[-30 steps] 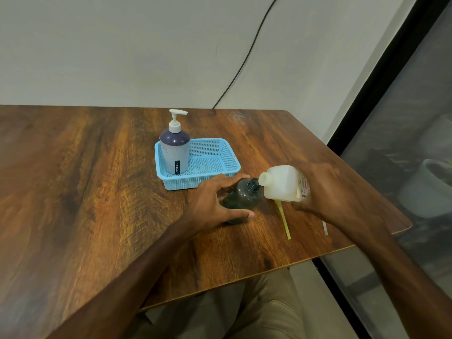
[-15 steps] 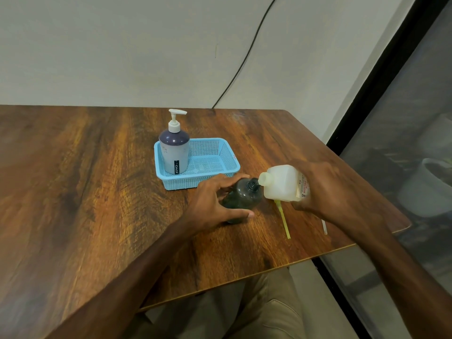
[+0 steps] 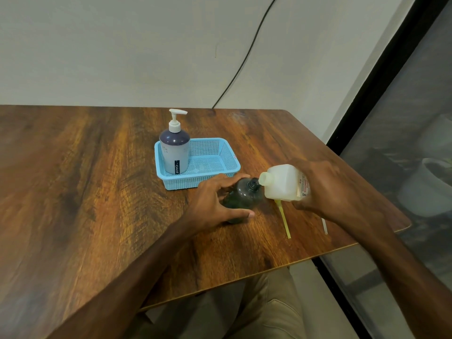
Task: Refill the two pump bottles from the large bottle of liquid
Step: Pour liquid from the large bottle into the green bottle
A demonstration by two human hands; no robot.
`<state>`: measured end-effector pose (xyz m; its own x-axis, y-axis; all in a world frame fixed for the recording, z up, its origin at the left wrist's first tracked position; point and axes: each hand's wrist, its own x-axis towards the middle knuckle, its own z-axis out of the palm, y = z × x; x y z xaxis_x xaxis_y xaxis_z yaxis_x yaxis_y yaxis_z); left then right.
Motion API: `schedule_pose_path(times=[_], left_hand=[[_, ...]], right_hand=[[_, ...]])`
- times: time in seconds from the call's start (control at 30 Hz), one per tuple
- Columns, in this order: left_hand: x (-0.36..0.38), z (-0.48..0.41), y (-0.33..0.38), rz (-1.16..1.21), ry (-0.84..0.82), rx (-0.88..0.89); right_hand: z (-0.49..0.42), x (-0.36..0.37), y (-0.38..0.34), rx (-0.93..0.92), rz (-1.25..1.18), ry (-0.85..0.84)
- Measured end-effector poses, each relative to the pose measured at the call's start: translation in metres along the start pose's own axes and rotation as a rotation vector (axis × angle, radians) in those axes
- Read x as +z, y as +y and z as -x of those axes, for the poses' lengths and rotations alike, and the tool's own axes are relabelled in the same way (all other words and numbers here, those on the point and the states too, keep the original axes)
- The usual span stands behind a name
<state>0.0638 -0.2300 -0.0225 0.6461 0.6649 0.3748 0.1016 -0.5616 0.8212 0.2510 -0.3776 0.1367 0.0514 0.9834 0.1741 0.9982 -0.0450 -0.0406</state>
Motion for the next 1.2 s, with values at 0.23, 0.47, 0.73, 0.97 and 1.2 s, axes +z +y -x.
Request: schedule_pose_path(times=[0.23, 0.47, 0.73, 0.97, 1.2], left_hand=[[0.0005, -0.0005, -0.0017, 0.022, -0.001, -0.005], [0.0001, 0.001, 0.0008, 0.017, 0.003, -0.008], [0.0006, 0.0015, 0.001, 0.001, 0.002, -0.012], [-0.0003, 0.0018, 0.0002, 0.008, -0.008, -0.025], [-0.0003, 0.002, -0.001, 0.024, -0.008, -0.052]], right_hand=[[0.0005, -0.0034, -0.0026, -0.003, 0.027, -0.022], [0.0001, -0.0043, -0.0026, 0.0, 0.005, -0.042], [0.0, -0.0023, -0.0017, -0.005, -0.006, -0.032], [-0.0017, -0.0021, -0.0022, 0.016, 0.006, -0.048], [-0.0005, -0.0056, -0.0062, 0.004, 0.035, -0.043]])
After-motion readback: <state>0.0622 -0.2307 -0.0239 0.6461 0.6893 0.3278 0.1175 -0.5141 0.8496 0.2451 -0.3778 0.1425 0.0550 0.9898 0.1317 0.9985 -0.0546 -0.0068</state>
